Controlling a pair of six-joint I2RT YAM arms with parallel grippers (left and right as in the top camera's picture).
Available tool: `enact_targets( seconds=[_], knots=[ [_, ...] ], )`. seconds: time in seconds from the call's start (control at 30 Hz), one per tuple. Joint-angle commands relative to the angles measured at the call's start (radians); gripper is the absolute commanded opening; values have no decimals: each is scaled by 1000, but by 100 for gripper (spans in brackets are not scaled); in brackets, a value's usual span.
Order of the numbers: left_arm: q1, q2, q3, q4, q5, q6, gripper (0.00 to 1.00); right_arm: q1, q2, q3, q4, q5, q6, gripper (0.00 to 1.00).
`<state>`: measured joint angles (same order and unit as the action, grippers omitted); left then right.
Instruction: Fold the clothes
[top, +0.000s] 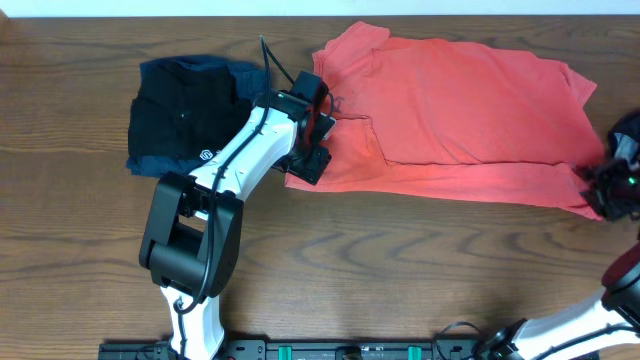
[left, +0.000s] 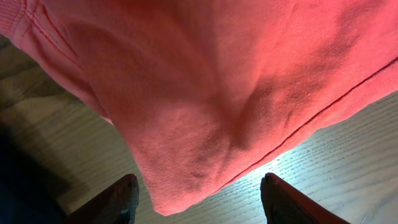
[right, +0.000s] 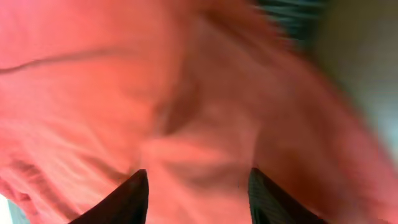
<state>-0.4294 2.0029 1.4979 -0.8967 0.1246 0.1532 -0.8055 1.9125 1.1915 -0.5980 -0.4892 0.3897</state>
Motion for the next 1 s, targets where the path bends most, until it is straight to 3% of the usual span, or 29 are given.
enact_targets(
  seconds=[0.0, 0.27, 0.43, 0.5, 0.57, 0.7, 0.77, 0.97],
  knots=[
    [0, 16, -8, -4, -20, -14, 65, -68, 2, 1, -41, 3, -82, 49],
    [33, 15, -8, -5, -23, -36, 65, -150, 2, 0, -97, 14, -174, 51],
    [64, 15, -8, -10, -23, -36, 65, -155, 3, 0, -132, 81, -249, 42],
    [73, 15, -8, -11, -23, -36, 65, -146, 3, -1, -154, 126, -249, 32],
    [78, 15, -8, -11, -23, -40, 65, -137, 3, -6, -162, 137, -249, 29],
    [77, 15, -8, -10, -2, -40, 69, -126, 3, -9, -185, 259, -248, 31],
    [77, 15, -8, -6, 30, -40, 70, -126, 3, -9, -180, 256, -240, 36],
    [77, 16, -8, 1, 97, -59, 70, -115, 4, -10, -140, 234, -227, 37]
  ],
)
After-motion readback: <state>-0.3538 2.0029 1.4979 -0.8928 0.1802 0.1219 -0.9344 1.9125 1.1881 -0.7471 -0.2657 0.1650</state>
